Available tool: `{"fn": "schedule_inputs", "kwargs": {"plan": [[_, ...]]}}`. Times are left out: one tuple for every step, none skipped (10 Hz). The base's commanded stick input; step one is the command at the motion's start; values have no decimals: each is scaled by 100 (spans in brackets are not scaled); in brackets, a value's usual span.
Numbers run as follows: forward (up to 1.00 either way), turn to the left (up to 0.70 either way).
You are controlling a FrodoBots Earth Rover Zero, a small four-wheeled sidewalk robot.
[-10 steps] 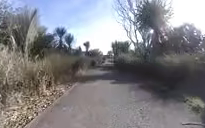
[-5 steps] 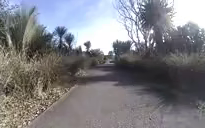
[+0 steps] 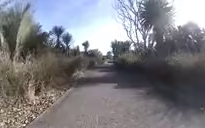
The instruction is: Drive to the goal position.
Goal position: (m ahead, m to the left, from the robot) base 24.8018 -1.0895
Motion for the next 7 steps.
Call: {"fn": "schedule_inputs", "kwargs": {"plan": [[45,-27],[45,-27],[45,-27],[45,-27],[45,-27],[45,-27],[45,-27]]}}
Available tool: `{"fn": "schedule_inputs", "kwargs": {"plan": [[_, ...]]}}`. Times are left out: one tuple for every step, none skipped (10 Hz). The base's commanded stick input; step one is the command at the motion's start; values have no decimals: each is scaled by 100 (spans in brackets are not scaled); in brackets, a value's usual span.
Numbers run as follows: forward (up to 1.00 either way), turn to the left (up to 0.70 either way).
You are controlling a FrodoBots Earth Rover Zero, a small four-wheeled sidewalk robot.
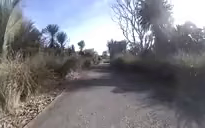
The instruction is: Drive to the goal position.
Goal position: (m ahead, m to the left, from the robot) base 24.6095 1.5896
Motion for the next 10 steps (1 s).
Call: {"fn": "schedule_inputs", "kwargs": {"plan": [[45,-27],[45,-24],[45,-13],[45,-3],[45,0],[45,0],[45,0],[45,0],[45,0],[45,0]]}}
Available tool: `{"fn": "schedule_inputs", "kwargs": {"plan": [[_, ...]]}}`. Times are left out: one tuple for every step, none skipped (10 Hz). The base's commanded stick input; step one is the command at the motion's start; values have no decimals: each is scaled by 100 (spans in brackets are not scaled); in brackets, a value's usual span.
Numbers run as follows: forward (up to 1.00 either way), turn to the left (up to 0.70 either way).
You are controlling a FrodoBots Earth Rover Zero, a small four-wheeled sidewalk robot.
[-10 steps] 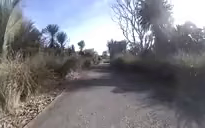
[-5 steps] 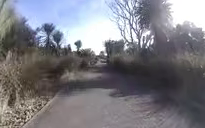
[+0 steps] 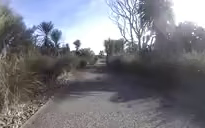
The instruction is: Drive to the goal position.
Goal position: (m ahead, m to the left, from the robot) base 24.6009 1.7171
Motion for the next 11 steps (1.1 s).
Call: {"fn": "schedule_inputs", "kwargs": {"plan": [[45,0],[45,0],[45,0],[45,0],[45,0],[45,0],[45,0],[45,0],[45,0],[45,0],[45,0]]}}
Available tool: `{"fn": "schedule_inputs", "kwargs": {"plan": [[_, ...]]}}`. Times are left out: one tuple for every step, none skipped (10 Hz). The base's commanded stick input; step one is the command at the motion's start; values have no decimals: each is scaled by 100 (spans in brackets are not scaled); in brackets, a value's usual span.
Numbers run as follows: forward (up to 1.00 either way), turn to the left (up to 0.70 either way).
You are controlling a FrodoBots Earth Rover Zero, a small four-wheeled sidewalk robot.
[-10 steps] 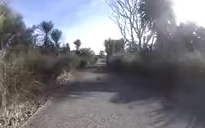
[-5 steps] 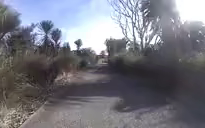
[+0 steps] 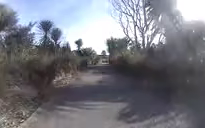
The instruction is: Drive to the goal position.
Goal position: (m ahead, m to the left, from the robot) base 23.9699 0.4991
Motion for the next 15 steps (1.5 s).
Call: {"fn": "schedule_inputs", "kwargs": {"plan": [[45,0],[45,0],[45,0],[45,0],[45,0],[45,0],[45,0],[45,0],[45,0],[45,0],[45,0],[45,0],[45,0],[45,0],[45,0]]}}
